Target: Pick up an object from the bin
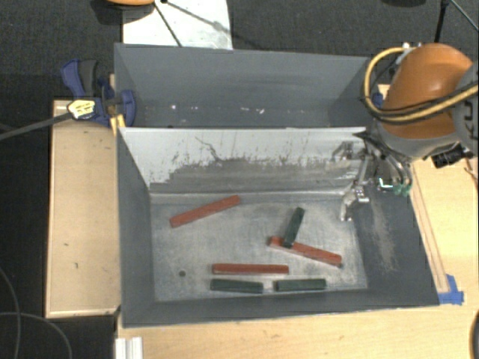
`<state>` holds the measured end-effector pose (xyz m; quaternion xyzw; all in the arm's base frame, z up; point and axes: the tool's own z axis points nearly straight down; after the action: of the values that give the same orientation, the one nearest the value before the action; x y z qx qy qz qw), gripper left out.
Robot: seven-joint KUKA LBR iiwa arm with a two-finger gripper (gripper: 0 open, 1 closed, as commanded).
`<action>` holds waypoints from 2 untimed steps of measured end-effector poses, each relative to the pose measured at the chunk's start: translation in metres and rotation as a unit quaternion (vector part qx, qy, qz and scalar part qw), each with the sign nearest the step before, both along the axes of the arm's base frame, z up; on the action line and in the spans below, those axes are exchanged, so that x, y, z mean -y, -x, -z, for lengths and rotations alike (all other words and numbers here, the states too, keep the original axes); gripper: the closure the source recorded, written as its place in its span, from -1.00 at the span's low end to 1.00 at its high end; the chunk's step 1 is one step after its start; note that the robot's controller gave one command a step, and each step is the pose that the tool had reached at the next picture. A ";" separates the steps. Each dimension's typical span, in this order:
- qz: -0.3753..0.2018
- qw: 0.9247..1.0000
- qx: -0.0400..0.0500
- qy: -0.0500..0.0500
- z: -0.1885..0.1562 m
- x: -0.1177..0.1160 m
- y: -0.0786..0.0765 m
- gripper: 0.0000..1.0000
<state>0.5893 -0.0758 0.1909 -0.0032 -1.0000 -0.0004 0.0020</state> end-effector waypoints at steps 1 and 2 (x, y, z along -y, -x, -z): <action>-0.001 1.000 0.004 0.001 -0.004 0.000 -0.002 -1.00; 0.002 1.000 0.006 0.001 0.046 -0.010 0.030 -1.00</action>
Offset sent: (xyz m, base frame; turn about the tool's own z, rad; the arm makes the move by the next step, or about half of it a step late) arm -0.0543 0.0186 -0.0852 0.0111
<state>0.5598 -0.0654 0.1450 -0.0051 -1.0000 0.0004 -0.0043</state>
